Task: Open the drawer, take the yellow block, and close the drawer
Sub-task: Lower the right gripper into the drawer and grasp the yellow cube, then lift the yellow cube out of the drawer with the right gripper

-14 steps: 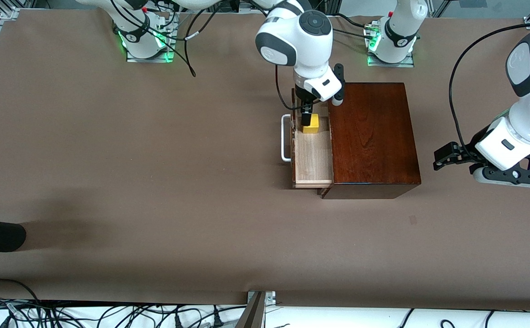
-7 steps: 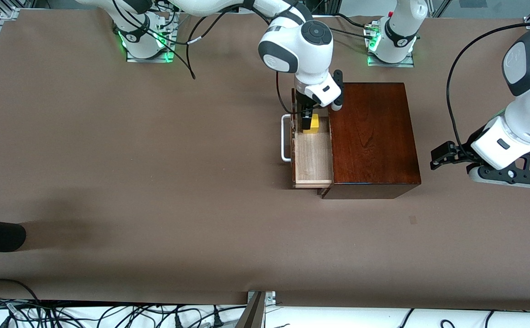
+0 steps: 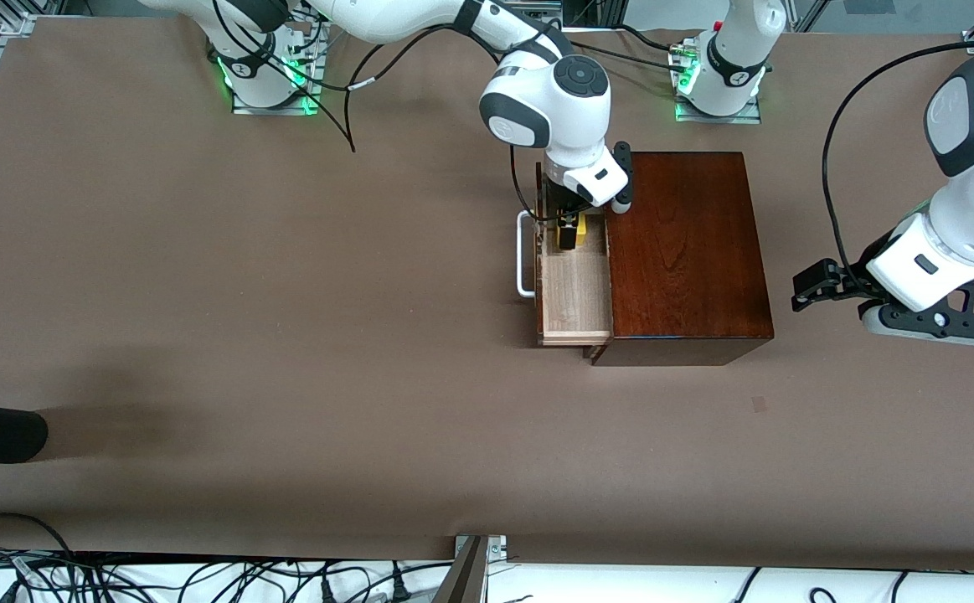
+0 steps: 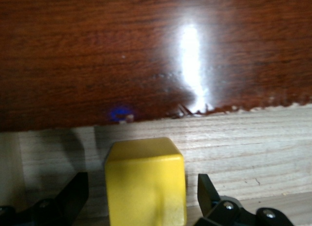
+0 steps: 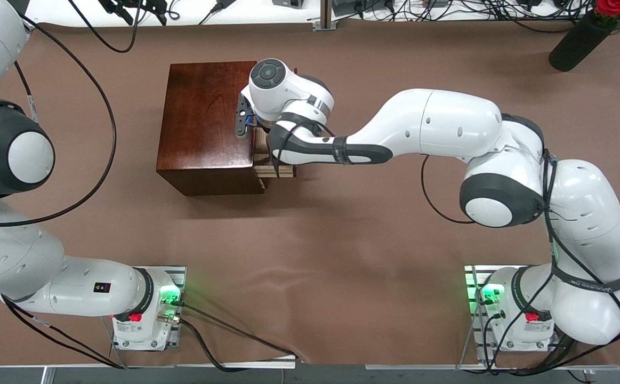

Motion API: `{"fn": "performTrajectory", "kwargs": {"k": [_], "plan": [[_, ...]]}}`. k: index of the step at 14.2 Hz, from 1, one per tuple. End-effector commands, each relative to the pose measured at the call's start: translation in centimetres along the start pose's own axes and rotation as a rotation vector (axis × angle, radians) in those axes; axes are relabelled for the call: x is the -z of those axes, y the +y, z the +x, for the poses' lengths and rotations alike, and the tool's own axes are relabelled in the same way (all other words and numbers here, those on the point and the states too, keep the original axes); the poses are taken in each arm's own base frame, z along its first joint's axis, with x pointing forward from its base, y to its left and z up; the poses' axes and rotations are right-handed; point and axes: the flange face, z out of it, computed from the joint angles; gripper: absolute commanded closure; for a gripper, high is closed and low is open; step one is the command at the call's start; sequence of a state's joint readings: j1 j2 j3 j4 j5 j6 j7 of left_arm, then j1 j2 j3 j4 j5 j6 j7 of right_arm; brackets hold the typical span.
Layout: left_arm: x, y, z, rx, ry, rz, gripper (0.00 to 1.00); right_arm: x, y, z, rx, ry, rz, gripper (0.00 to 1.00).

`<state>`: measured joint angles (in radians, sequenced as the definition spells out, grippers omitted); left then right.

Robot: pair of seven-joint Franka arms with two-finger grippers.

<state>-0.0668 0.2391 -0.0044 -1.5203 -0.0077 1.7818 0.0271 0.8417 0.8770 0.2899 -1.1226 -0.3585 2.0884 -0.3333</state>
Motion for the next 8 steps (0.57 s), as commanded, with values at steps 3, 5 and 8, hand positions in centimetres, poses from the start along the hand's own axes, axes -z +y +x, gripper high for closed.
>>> {"fn": "performTrajectory", "kwargs": {"k": [3,5,8], "plan": [[-0.2,-2.4,0.2,0.017,-0.011,0.001,0.00,0.9,1.3,-0.1,0.003,-0.014,-0.026,1.00],[-0.2,-2.4,0.2,0.017,-0.011,0.001,0.00,3.2,2.4,-0.2,-0.016,-0.028,-0.020,1.00],[-0.2,-2.2,0.2,0.013,-0.013,0.000,0.00,8.9,4.0,-0.6,-0.054,-0.045,-0.030,1.00]]}}
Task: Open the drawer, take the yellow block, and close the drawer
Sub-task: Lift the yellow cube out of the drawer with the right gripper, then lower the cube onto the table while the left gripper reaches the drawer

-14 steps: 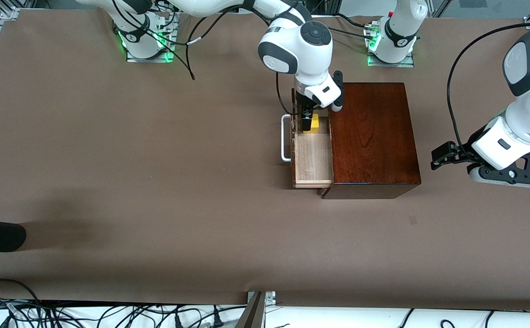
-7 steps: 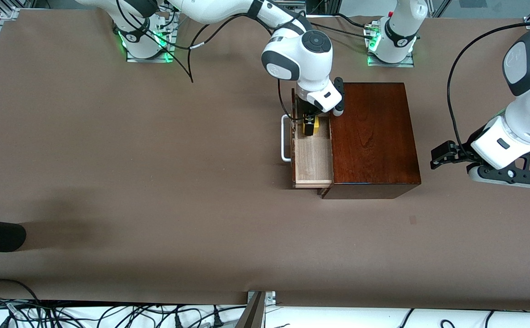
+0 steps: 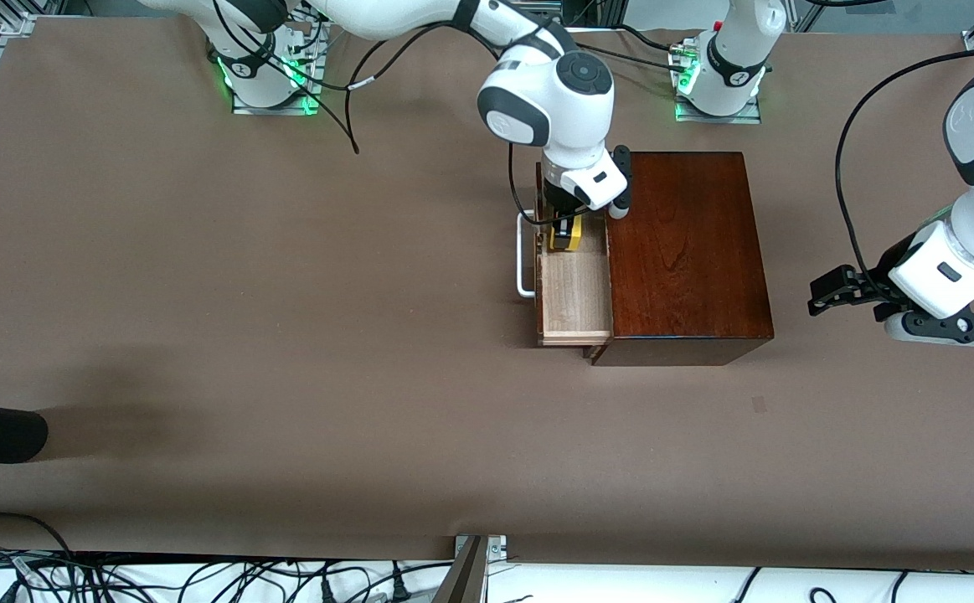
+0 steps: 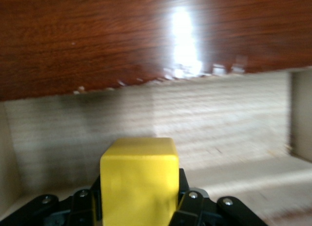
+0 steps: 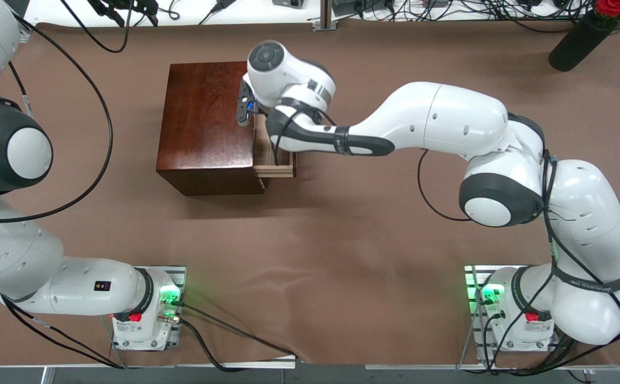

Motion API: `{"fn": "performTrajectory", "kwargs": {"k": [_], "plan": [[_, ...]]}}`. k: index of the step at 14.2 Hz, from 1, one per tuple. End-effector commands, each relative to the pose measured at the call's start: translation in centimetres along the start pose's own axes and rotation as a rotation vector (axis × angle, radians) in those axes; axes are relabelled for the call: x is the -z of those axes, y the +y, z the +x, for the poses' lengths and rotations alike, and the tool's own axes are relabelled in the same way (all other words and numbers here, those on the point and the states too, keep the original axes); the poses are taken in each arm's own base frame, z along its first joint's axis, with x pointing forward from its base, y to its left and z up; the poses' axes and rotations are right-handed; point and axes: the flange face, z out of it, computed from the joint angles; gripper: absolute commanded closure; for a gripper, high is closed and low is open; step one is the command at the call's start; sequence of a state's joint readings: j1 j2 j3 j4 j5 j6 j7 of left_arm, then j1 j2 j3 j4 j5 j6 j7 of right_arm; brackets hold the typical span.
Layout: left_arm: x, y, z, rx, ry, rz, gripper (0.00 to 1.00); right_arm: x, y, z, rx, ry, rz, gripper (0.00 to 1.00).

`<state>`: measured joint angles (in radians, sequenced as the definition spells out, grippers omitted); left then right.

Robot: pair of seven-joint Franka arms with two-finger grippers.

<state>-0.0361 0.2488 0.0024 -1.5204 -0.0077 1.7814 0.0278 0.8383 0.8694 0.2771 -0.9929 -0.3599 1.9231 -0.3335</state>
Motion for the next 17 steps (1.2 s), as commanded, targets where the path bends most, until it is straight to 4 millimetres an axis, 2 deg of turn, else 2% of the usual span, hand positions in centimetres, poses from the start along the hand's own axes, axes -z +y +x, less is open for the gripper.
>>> {"fn": "performTrajectory", "kwargs": {"k": [1,2,3,6,9,10,11,12,14,16,17], "plan": [[0.5,0.4,0.1,-0.027,-0.001,-0.003,0.00,6.1,2.7,-1.2,-0.035,0.024,-0.021,1.00],[0.7,1.0,0.0,-0.036,-0.001,-0.005,0.00,8.6,4.0,-2.1,-0.072,0.055,-0.007,1.00],[0.9,1.3,0.0,-0.041,0.002,-0.004,0.00,10.6,6.5,-4.2,-0.129,0.068,0.024,1.00],[1.2,2.1,-0.1,-0.052,0.005,-0.011,0.00,15.8,15.1,-12.9,-0.318,0.075,0.094,1.00],[1.2,2.4,-0.1,-0.053,0.006,-0.020,0.00,17.6,22.3,-22.9,-0.489,0.037,0.153,1.00],[1.3,2.5,-0.1,-0.049,0.006,-0.031,0.00,18.5,24.2,-26.1,-0.538,0.025,0.154,1.00],[1.6,2.8,-0.2,-0.042,0.011,-0.047,0.00,18.4,25.8,-28.6,-0.578,0.015,0.155,1.00],[1.7,2.8,-0.2,-0.045,0.013,-0.049,0.00,20.3,26.6,-30.6,-0.610,0.025,0.125,1.00],[1.9,3.6,-0.4,-0.059,0.014,-0.053,0.00,20.1,26.6,-33.8,-0.665,-0.032,0.109,1.00],[2.1,3.9,-0.4,-0.069,0.015,-0.045,0.00,17.2,26.8,-39.2,-0.770,-0.052,0.144,1.00],[2.0,4.9,-0.7,-0.088,0.000,-0.049,0.00,15.1,26.9,-42.3,-0.839,-0.047,0.187,1.00]]}}
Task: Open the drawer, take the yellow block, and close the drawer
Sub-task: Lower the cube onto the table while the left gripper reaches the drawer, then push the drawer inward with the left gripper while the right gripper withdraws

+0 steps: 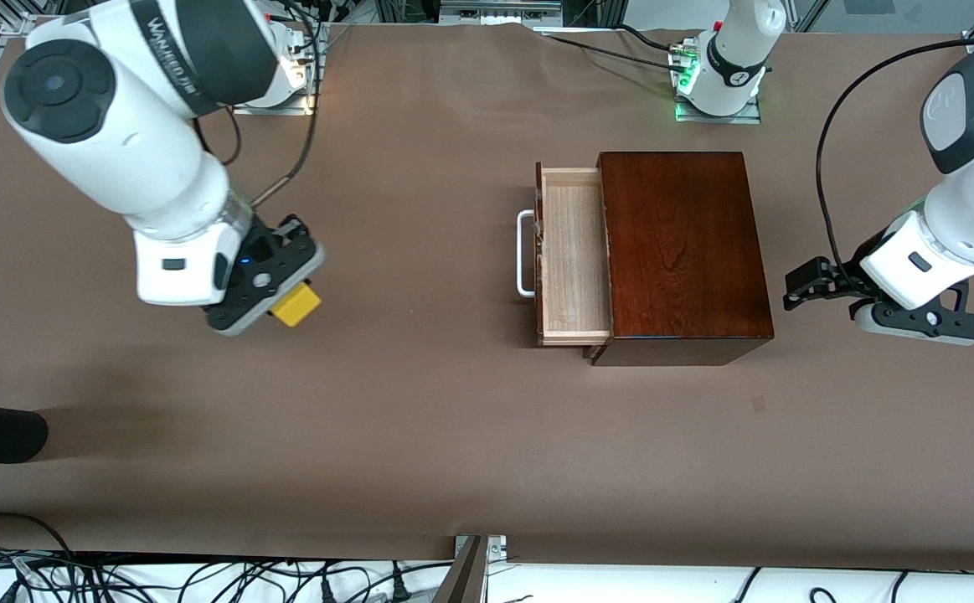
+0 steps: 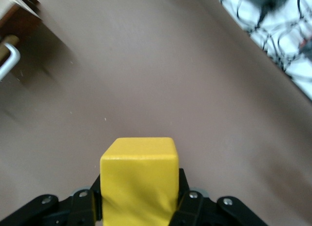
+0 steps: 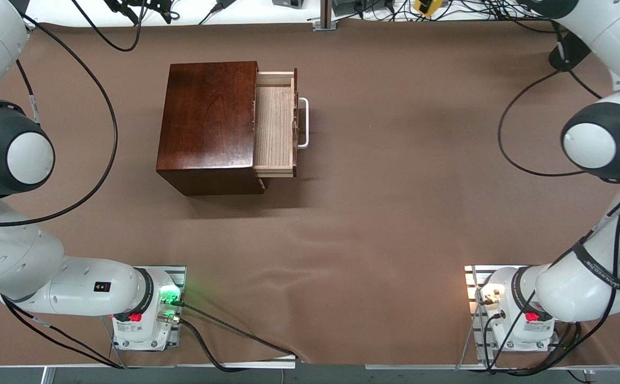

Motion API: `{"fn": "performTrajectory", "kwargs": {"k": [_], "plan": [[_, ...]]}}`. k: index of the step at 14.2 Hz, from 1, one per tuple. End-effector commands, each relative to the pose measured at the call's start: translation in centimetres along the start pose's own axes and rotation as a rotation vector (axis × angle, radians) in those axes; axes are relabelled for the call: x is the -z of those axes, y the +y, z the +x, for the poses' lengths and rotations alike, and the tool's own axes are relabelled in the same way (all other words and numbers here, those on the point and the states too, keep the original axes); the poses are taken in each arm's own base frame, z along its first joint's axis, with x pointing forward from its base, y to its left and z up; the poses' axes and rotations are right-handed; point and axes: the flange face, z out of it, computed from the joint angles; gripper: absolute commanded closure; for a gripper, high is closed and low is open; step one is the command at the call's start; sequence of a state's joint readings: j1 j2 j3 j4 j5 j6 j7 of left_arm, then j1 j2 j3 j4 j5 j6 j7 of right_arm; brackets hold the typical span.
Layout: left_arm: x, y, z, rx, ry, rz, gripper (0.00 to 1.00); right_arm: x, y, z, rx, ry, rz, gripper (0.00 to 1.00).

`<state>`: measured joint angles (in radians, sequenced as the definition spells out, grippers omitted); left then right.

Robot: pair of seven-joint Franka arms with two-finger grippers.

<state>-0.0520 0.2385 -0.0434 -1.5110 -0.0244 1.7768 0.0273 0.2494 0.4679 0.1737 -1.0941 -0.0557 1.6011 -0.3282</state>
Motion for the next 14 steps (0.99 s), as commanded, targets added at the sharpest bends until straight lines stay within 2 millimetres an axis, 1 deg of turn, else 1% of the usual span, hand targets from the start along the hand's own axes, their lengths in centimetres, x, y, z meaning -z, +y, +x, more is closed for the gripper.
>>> {"fn": "performTrajectory", "kwargs": {"k": [1,2,4,6,7,8,10,11,12,13,14], "plan": [[1.2,2.2,-0.6,-0.045,-0.027,-0.035,0.00,-5.1,4.7,-6.9,-0.166,-0.045,0.084,1.00],[2.4,2.9,-0.6,-0.059,-0.023,-0.041,0.00,-7.3,6.1,-8.1,-0.201,-0.069,0.088,1.00],[2.6,4.6,-0.9,-0.075,-0.045,-0.075,0.00,-12.5,7.7,-10.1,-0.257,-0.100,0.087,1.00],[2.0,8.5,-2.0,-0.143,-0.116,-0.125,0.00,-17.7,8.2,-12.6,-0.361,-0.095,0.065,1.00],[1.6,11.0,-2.3,-0.177,-0.130,-0.163,0.00,-20.3,8.6,-14.1,-0.389,-0.086,0.054,1.00],[1.2,14.0,-2.6,-0.220,-0.145,-0.210,0.00,-22.4,8.8,-15.2,-0.405,-0.069,0.041,1.00],[-1.9,19.6,-3.1,-0.281,-0.222,-0.318,0.00,-26.5,8.2,-17.6,-0.427,-0.045,0.026,1.00],[-4.1,21.5,-3.1,-0.292,-0.276,-0.384,0.00,-28.3,8.0,-18.9,-0.458,-0.034,0.015,1.00],[-5.1,24.1,-3.7,-0.326,-0.304,-0.414,0.00,-29.8,7.9,-20.1,-0.493,-0.029,0.008,1.00],[-6.9,26.8,-4.3,-0.363,-0.343,-0.434,0.00,-31.2,7.5,-21.0,-0.522,-0.032,0.006,1.00],[-8.1,29.1,-4.2,-0.389,-0.367,-0.467,0.00,-32.0,7.2,-21.5,-0.558,-0.021,0.000,1.00]]}}
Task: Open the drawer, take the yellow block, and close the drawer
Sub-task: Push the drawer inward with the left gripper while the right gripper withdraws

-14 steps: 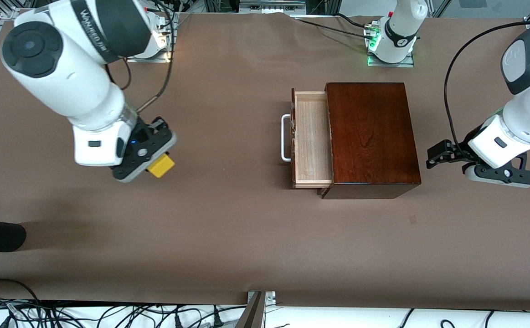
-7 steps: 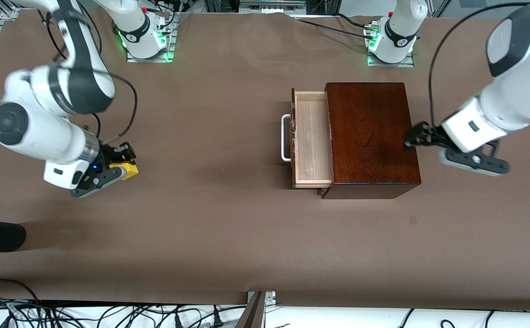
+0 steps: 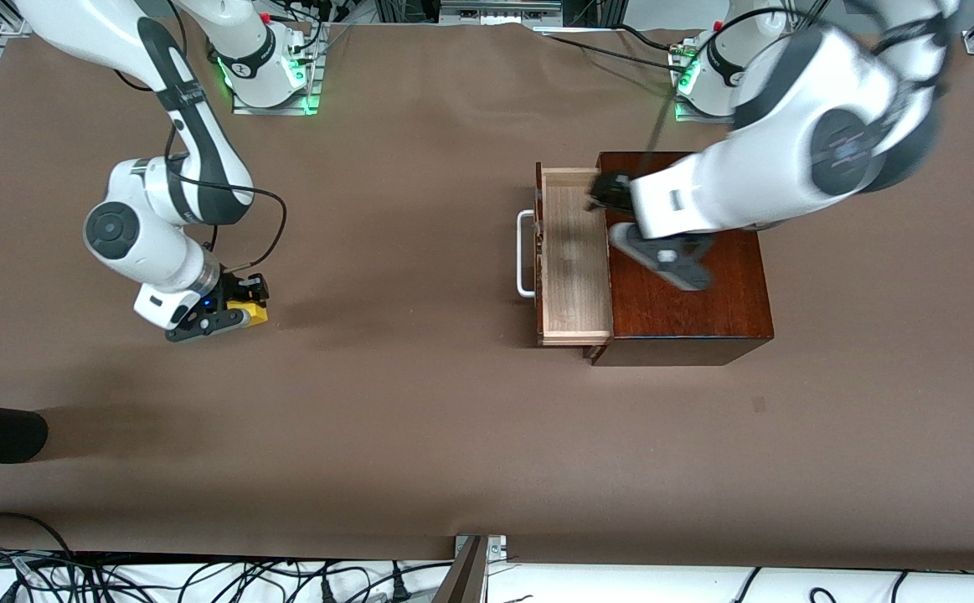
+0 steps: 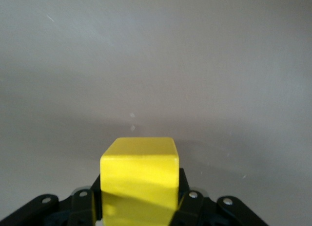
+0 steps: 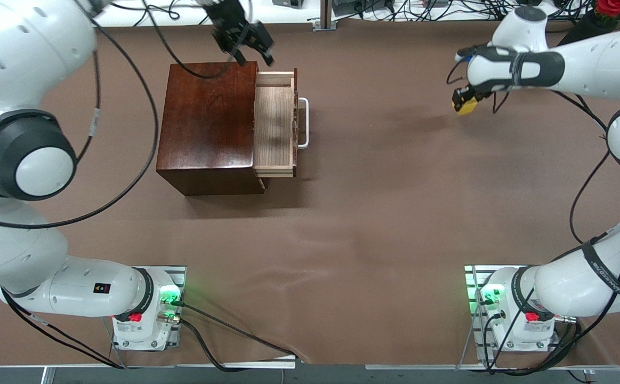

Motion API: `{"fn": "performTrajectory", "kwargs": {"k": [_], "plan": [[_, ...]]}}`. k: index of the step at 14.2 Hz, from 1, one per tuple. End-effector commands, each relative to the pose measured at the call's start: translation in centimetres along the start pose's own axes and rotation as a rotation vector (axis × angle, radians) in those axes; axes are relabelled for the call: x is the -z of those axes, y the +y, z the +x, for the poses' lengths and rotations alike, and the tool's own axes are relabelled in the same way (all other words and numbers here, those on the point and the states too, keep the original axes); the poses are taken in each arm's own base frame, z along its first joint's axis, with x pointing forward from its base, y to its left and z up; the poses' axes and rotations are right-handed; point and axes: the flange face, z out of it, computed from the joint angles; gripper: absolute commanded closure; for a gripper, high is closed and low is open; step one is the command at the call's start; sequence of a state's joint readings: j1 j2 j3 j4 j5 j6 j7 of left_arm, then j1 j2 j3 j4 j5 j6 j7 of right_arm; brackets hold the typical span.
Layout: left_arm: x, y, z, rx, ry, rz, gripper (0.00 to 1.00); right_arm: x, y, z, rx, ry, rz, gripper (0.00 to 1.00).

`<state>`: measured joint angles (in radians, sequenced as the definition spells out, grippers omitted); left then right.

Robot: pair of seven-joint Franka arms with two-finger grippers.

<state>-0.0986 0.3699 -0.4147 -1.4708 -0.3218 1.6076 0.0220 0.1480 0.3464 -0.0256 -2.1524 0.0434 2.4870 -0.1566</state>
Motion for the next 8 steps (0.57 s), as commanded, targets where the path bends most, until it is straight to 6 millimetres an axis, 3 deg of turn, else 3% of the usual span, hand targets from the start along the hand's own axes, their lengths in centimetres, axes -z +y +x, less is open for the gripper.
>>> {"fn": "performTrajectory", "kwargs": {"k": [1,4,6,8], "plan": [[-4.3,3.1,3.0,-0.066,-0.072,-0.102,0.00,-1.0,-0.1,-2.4,-0.111,0.022,0.007,1.00],[-7.4,4.9,3.6,-0.197,-0.100,-0.032,0.00,-3.2,-0.1,-2.8,-0.139,0.010,0.005,1.00],[-9.2,5.4,5.3,-0.466,-0.035,0.016,0.00,-4.5,-0.1,-3.1,-0.139,0.011,0.002,0.97],[-11.7,6.3,7.2,-0.651,0.035,0.027,0.00,-5.0,-0.1,-3.2,-0.138,0.011,0.002,0.80]]}}
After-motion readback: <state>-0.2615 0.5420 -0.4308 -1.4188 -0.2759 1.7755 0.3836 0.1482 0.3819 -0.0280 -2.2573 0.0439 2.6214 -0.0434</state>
